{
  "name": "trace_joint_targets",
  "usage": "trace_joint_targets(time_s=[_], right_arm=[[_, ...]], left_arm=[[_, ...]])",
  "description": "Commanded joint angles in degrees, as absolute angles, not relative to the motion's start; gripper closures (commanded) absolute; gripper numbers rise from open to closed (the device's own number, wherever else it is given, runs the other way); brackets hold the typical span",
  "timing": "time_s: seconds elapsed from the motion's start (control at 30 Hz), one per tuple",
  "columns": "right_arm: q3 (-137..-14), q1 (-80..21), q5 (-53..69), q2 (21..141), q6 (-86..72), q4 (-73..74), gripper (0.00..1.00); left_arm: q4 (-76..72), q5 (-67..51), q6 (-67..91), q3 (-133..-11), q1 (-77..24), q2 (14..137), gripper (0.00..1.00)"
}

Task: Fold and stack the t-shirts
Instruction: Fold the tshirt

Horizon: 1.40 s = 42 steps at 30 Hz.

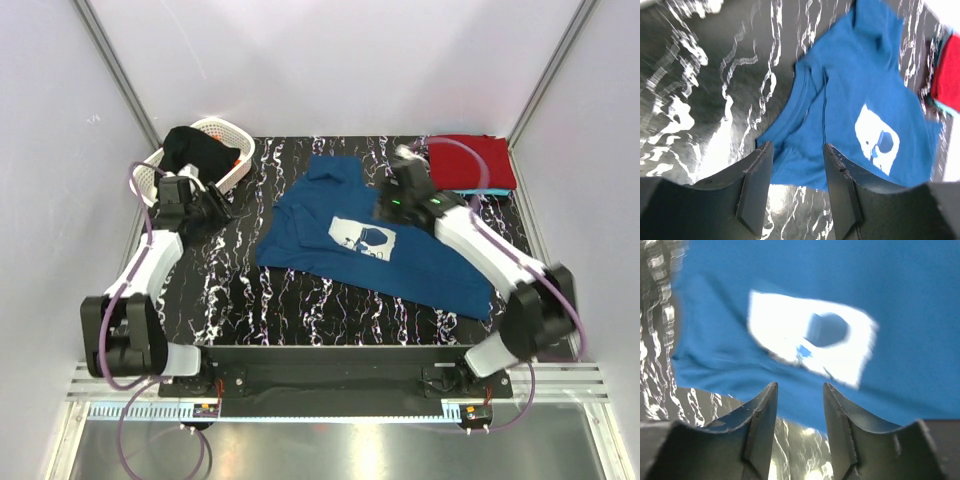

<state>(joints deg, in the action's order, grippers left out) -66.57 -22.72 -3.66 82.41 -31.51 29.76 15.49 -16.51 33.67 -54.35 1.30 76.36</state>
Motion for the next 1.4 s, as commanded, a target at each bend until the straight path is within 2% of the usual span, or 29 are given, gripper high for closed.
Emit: trace_joint_targets(time_s=[0.0, 0.2, 0.33, 0.47, 0.5, 0.57, 0.87, 1.37], right_arm=[[-75.3, -33.09, -7.37, 93.23, -13.95, 19.87, 0.5], [-92.88, -38.14, -5.01, 111.95, -3.88, 19.42, 0.47], [-101.06, -41.47, -6.85, 120.66, -1.15, 19.69, 0.49], [-105.99, -43.32, -5.63, 126.81, 2.19, 20.22, 0.5], [-106.69, -43.5, -5.8, 127.52, 2.28, 20.3, 0.5], [-108.27, -43.94, -6.15, 129.45, 2.46, 20.3, 0.5], [-111.18, -45.44, -11.33, 135.0, -1.22, 20.39, 0.56], [-109.78, -45.53, -14.24, 135.18, -3.34, 20.3, 0.6]], left_arm=[[14.33, -31.56, 32.7, -51.86, 2.02, 77.96, 0.51], [12.57, -24.36, 35.32, -45.89, 2.99, 73.39, 0.51], [8.54, -26.97, 37.79, -45.09, 3.08, 75.92, 0.55], [7.38, -34.53, 37.79, -49.3, 3.08, 85.23, 0.78], [7.3, -35.85, 37.97, -50.87, 2.99, 88.21, 0.91], [6.16, -34.64, 38.14, -51.5, 2.99, 89.56, 1.0], [12.65, -21.72, 35.42, -61.43, -1.49, 99.74, 1.0], [11.07, -16.7, 35.42, -61.88, -4.31, 107.49, 1.0]])
